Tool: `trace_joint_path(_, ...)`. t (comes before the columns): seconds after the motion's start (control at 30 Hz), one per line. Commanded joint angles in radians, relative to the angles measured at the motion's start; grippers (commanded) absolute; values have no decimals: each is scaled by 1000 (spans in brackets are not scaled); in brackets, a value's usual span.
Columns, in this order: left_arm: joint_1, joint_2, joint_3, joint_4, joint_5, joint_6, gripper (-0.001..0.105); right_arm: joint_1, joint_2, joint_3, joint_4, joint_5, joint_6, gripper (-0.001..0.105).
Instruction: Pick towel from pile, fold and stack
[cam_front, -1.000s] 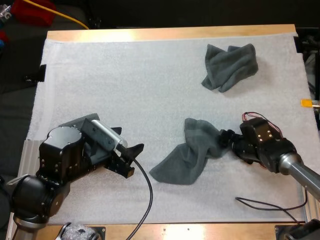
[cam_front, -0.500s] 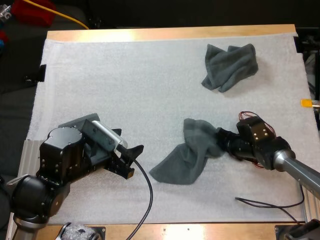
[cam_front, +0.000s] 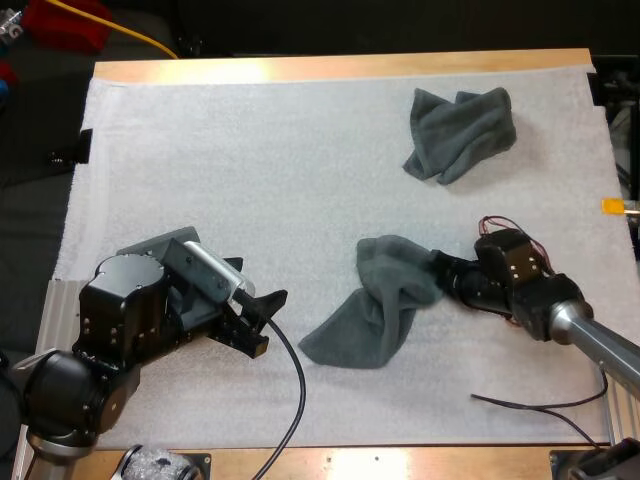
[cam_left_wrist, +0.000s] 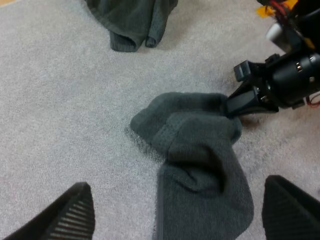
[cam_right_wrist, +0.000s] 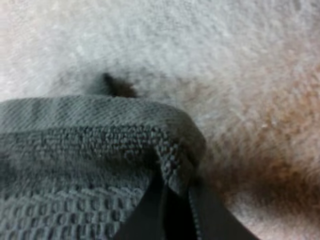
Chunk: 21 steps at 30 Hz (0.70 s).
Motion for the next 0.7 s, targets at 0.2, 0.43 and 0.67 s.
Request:
trace_joint_path(0.2,-6,1,-5,0,-4,-2,68,-5,-150,-81,98,50,-223,1)
trace_joint_path(0.43,-6,1,-5,0,-4,-2,68,10,-235,-265,330,168,-494,1)
trace_joint_path(0.67,-6,1,-5,0,-4,-2,68,73,-248,-495,462,316,-691,1)
